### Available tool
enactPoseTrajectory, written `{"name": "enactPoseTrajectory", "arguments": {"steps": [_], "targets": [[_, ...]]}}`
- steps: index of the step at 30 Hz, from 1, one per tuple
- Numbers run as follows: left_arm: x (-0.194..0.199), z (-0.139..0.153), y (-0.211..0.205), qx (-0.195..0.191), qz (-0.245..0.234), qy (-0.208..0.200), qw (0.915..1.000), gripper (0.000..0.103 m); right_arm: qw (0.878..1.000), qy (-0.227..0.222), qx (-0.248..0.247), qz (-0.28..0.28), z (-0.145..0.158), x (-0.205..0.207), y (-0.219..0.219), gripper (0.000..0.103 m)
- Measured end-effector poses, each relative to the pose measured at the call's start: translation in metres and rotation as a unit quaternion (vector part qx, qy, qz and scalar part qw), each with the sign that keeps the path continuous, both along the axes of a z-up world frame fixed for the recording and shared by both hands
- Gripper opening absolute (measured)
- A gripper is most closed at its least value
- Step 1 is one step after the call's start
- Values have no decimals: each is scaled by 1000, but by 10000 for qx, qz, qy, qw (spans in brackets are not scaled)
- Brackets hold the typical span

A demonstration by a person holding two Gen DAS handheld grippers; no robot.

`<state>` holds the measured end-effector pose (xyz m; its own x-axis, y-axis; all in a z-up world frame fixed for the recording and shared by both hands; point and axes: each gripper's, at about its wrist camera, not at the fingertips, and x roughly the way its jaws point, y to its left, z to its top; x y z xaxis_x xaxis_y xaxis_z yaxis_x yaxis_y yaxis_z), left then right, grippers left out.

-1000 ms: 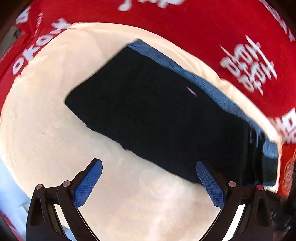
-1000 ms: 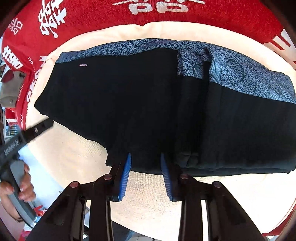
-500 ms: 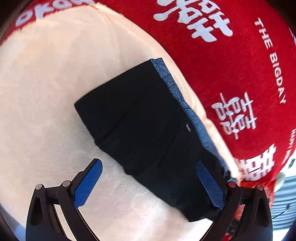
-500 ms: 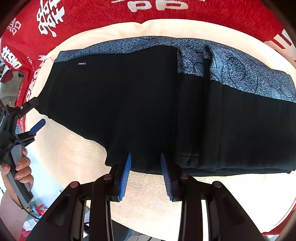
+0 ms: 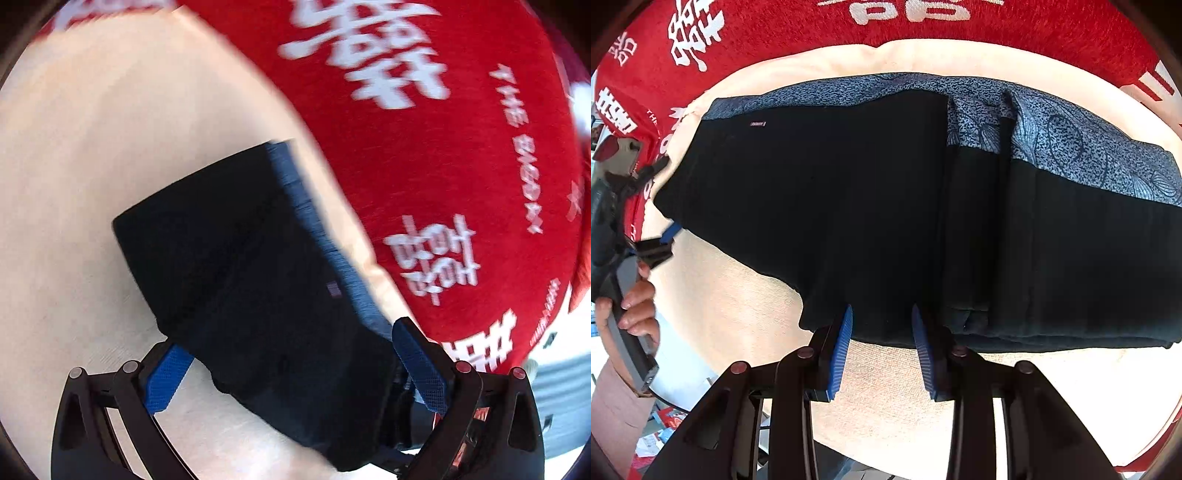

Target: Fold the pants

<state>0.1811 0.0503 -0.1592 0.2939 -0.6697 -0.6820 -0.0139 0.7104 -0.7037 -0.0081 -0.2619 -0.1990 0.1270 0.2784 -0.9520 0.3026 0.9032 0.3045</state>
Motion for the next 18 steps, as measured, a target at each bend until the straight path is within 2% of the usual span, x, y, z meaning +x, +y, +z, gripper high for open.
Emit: {"name": "enactPoseTrajectory", "arguments": {"steps": [2,5,8,9,10,11,12,13,15,16,18], "targets": [[2,2,-9,242,-126,-110,9996,102,10000,1,-9,3,0,0,1,37],[11,-19,-15,796,-144,316,9962,101,10000,20,-22,15,0,1,1,37],[13,-17,-16,988,-29,394,9943,90,10000,16,4,42,0,2,3,40],[14,-15,-17,1190,-19,399,9921,73,10000,14,8,84,2,3,4,42],[14,-15,-20,1517,-28,418,9875,49,9999,15,7,125,3,5,5,43],[15,-16,-21,1668,-55,431,9850,42,9998,10,13,181,7,6,7,47],[15,-15,-20,1656,-65,413,9853,40,9997,-2,20,230,11,9,9,51],[13,-12,-22,1685,-79,310,9852,36,9997,-29,27,255,16,11,8,52],[6,-2,-32,2033,-285,-1,9787,35,9995,-143,61,281,29,18,8,54],[0,6,-43,2347,-464,-298,9705,34,9994,-203,73,282,36,24,6,56],[-11,18,-58,2776,-726,-796,9546,34,9991,-259,230,238,48,39,2,68]]}}
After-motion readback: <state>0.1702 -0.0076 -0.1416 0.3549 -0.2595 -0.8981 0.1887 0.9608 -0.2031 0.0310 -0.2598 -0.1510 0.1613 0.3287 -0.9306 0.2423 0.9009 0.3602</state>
